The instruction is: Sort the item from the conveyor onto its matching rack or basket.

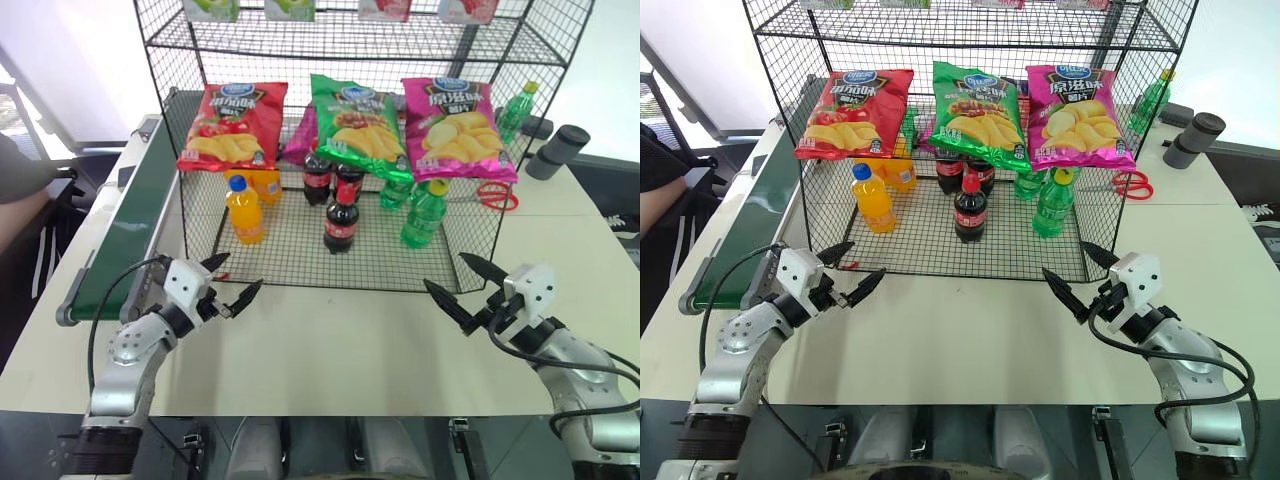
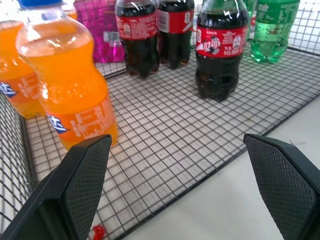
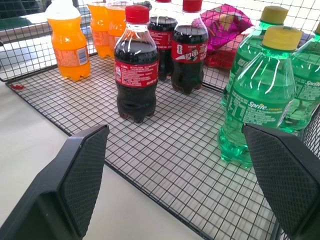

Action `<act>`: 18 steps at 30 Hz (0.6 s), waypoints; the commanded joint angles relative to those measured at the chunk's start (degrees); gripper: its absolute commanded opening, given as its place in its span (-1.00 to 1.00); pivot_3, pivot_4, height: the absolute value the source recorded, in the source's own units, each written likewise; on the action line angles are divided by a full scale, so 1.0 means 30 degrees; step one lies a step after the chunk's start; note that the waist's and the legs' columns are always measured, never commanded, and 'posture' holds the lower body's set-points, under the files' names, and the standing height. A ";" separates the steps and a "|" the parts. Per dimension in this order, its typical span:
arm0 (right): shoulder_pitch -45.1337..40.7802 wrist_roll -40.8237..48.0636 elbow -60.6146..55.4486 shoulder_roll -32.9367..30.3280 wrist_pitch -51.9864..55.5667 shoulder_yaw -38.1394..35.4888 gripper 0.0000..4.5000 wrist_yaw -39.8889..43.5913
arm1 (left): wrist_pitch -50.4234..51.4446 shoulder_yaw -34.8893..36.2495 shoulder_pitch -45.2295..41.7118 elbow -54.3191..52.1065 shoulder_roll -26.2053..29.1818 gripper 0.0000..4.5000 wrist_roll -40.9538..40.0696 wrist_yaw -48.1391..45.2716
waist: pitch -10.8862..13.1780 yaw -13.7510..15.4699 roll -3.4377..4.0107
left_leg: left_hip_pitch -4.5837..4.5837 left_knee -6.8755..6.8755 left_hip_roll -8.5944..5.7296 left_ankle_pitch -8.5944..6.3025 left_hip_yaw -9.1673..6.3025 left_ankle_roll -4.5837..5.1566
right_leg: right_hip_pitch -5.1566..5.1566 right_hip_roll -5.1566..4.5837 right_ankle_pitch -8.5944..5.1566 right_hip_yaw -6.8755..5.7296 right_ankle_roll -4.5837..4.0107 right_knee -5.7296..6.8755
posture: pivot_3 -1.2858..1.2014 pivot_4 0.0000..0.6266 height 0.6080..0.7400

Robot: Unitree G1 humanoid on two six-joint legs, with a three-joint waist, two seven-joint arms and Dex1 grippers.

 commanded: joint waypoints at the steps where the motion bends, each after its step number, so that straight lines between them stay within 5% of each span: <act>1: 0.0130 0.0048 -0.0357 0.0180 -0.0471 -0.0133 0.97 -0.0048 | 0.0384 -0.0111 0.0074 -0.0490 0.0418 1.00 0.0018 -0.0309 | 0.0000 -0.0017 0.0000 | 0.0001 0.0000 0.0000 0.0000 0.0000 0.0000 | 0.0000 0.0003 0.0000 0.0000 0.0000 0.0001 | 0.03 -0.52 1.00; 18: -0.0241 -0.0175 -0.0687 0.0037 -0.0335 0.0417 0.97 0.0158 | 0.0621 0.0336 0.0244 -0.1344 0.0463 1.00 -0.0074 0.0063 | -0.0005 -0.0002 0.0004 | 0.0004 0.0004 0.0002 0.0000 -0.0003 0.0000 | 0.0003 0.0002 0.0000 0.0000 -0.0001 0.0005 | 0.03 -0.52 1.00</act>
